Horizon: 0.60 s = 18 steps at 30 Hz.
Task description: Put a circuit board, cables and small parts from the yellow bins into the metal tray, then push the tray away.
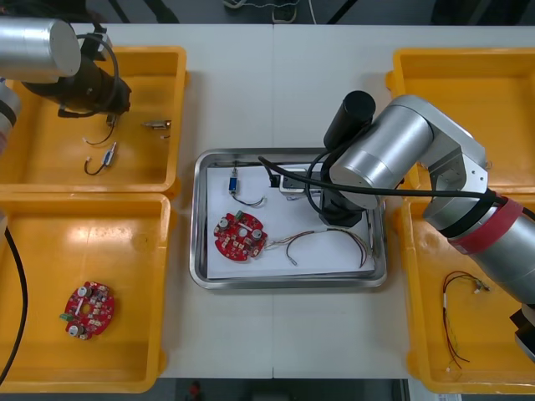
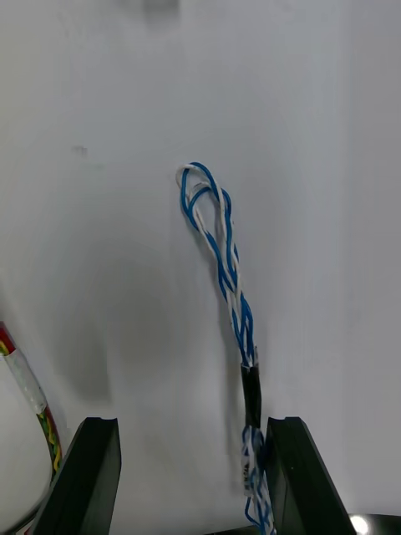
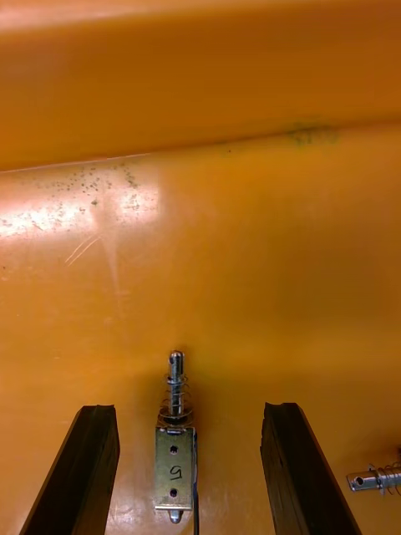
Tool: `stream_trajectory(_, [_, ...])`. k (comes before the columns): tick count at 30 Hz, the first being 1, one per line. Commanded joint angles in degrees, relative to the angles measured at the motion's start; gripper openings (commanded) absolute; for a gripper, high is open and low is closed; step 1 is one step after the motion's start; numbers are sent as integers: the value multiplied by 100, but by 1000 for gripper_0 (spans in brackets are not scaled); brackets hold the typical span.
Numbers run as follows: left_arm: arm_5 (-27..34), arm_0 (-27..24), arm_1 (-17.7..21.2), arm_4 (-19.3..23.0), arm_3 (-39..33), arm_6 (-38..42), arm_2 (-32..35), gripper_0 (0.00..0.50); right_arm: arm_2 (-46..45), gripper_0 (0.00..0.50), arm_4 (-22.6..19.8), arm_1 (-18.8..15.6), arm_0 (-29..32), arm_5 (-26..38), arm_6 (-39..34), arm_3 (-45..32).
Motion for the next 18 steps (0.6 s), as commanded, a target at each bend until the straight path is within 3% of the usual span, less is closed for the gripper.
stream_trajectory(1, [-75,45,-35,47,-74,-610,-54,500,-73,500,4,91,20,118,-161,-349])
stream_trajectory(14, [-75,195,18,39,-74,-689,-54,500,-161,500,74,100,20,320,-179,-543])
stream_trajectory(18, [-84,265,9,56,-74,-724,-62,500,-328,500,110,100,11,716,-188,-868])
